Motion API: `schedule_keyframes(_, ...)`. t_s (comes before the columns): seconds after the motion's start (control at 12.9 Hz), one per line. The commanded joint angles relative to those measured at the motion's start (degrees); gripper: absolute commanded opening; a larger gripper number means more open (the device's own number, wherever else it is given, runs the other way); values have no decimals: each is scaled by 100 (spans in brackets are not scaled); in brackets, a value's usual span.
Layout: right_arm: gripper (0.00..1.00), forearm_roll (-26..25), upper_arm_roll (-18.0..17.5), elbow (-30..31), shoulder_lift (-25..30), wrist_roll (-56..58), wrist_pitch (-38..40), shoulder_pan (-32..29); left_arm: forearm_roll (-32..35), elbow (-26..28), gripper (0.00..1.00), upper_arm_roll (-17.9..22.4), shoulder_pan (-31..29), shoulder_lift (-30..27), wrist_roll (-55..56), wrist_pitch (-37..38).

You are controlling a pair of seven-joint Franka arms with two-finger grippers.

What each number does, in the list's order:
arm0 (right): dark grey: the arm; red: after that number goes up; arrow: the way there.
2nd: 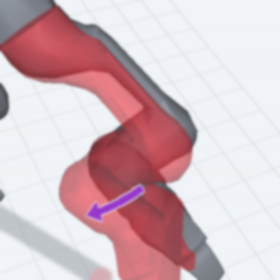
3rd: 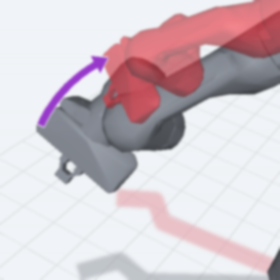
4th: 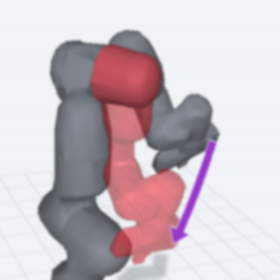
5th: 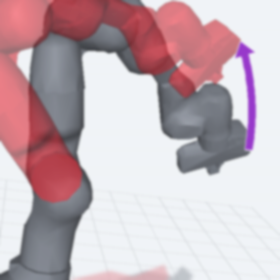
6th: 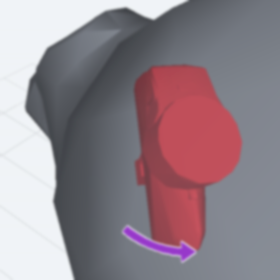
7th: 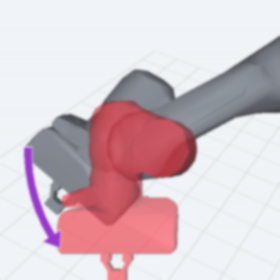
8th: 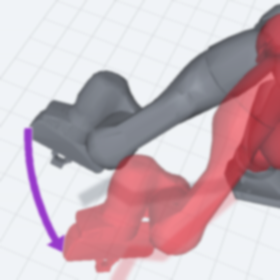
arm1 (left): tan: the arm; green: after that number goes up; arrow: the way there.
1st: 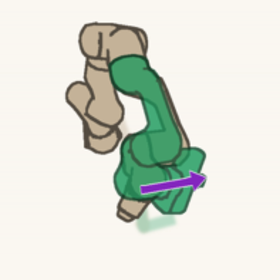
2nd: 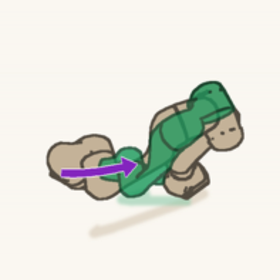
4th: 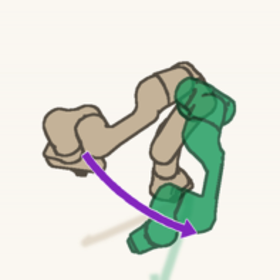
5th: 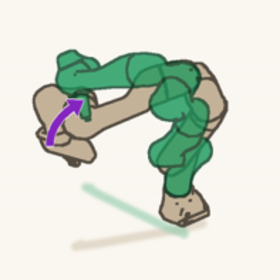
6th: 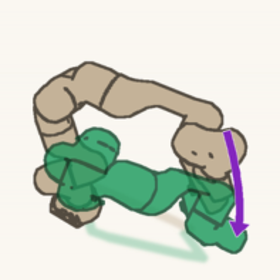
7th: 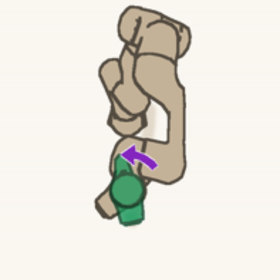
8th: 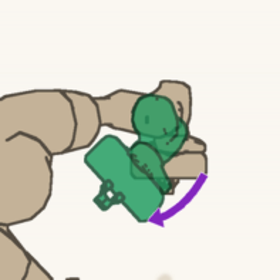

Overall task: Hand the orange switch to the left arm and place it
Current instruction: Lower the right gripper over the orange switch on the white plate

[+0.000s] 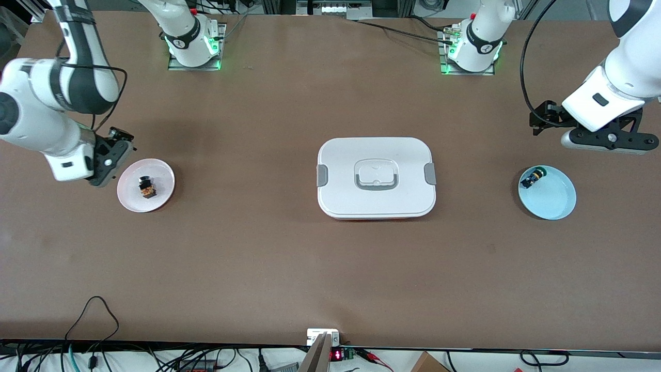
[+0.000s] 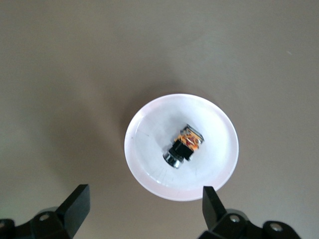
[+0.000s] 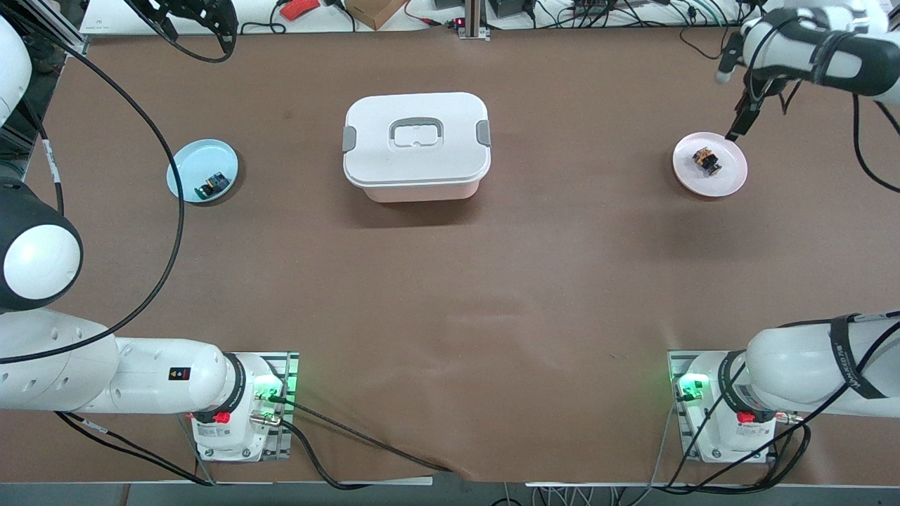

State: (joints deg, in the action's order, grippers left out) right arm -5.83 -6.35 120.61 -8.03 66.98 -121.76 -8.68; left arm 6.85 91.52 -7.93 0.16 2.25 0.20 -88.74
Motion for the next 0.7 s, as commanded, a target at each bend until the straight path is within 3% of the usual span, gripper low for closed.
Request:
schedule_keyframes(0.0, 100, -163, -95, 549, -23, 1680, -855, -107, 106, -143, 100, -15, 19, 56, 50, 68)
schedule_keyframes(0.16, 100, -269, -95, 647, -207, 3550, -1358, -177, 106, -143, 100, -7, 19, 56, 50, 68)
schedule_keyframes(0.62, 100, -269, -95, 621, -1094, 4859, -2000, -590, 106, -143, 100, -7, 19, 56, 50, 68)
